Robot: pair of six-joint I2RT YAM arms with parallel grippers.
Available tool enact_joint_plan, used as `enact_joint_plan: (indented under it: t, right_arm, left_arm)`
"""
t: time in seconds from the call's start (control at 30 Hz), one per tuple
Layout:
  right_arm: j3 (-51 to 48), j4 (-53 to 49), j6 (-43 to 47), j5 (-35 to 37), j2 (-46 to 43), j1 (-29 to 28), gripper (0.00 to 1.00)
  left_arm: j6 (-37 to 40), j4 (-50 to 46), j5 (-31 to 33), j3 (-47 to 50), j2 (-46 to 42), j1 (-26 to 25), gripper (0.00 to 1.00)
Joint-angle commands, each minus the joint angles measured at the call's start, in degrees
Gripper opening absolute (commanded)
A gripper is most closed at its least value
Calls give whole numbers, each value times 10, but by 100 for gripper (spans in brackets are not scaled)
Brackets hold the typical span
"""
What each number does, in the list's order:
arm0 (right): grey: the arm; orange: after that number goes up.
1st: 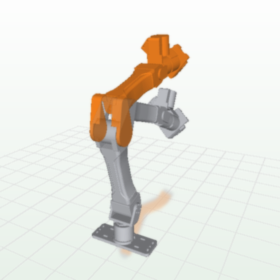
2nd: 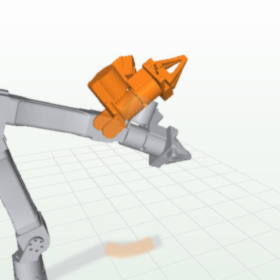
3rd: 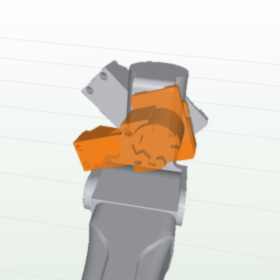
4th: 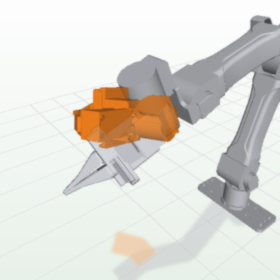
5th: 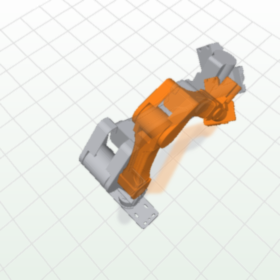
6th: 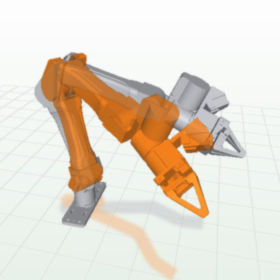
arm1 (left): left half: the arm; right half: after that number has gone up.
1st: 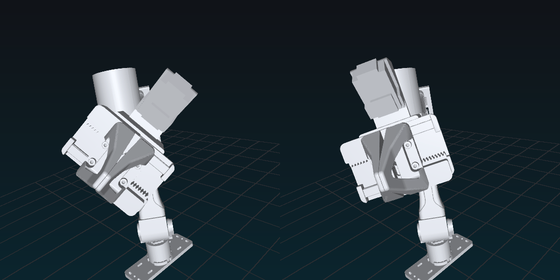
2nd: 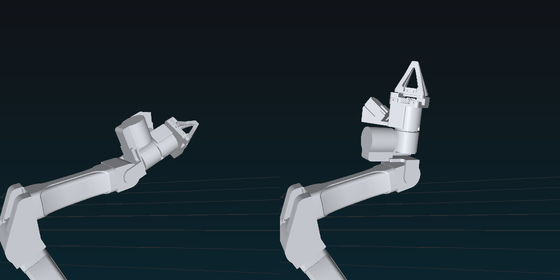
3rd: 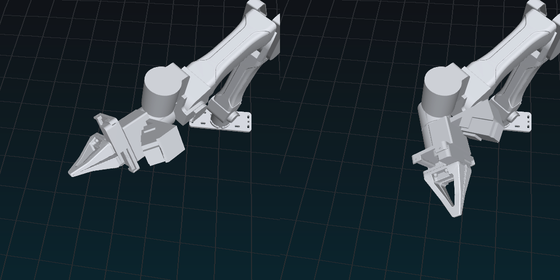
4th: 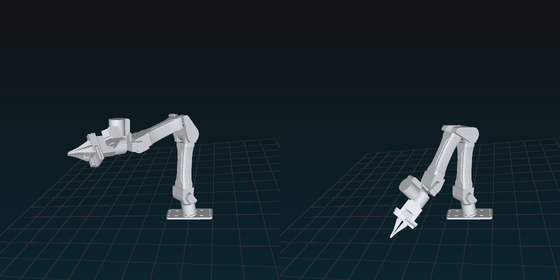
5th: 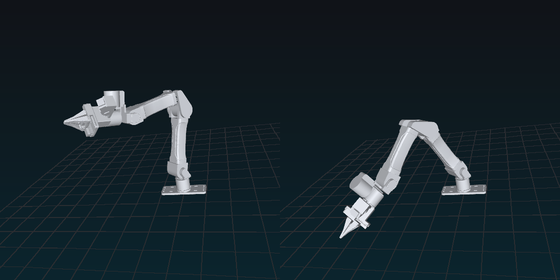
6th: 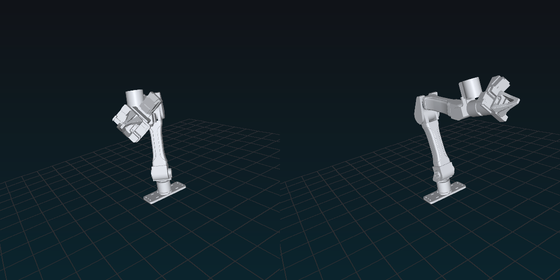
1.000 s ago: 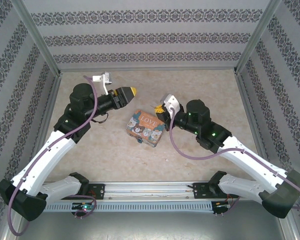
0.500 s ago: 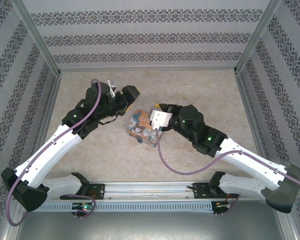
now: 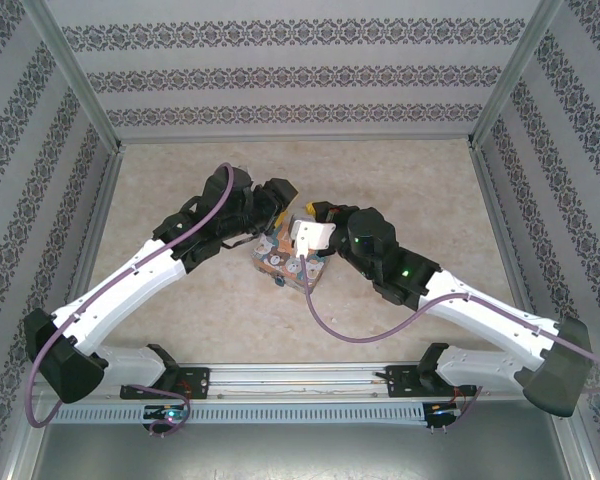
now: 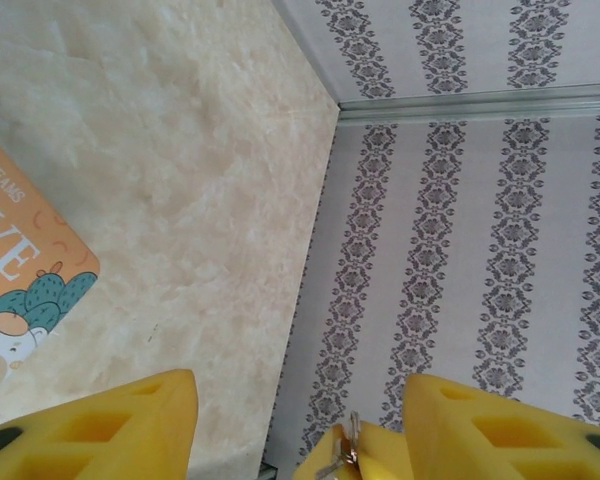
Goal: Unlock the padlock with the key
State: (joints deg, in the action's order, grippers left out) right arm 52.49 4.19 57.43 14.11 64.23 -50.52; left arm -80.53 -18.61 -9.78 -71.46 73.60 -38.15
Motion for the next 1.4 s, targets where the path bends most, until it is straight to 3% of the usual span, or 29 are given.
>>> enact_joint_plan:
  t: [0.0, 0.13, 0.57, 0.73, 0.9, 1.07, 1.2, 1.37]
  right_arm:
    - [7, 32, 3, 2, 6, -8, 0]
    - [14, 37, -5, -7, 13, -6, 0]
    - [25, 36, -25, -12, 21, -7, 0]
    - [23, 30, -41, -16, 14, -8, 0]
    - [21, 4, -77, -46, -6, -1, 26]
    - [16, -33, -159, -109, -42, 28, 44]
    - [11, -64, -276, -212, -75, 79, 59]
    - [0, -59, -488, -408, -99, 175, 69]
  left_arm:
    - [-83, 18, 8, 4, 1, -9, 52]
    - [-92, 28, 9, 9, 4, -10, 44]
    - [-100, 45, 21, 31, -6, -12, 2]
    - [-93, 50, 26, 37, -9, -12, 0]
    - [-49, 50, 43, 36, -15, -11, 0]
    - [49, 58, 55, 36, -28, -3, 0]
    - [157, 68, 34, 39, -43, 13, 0]
    - [289, 175, -13, 99, -94, 28, 0]
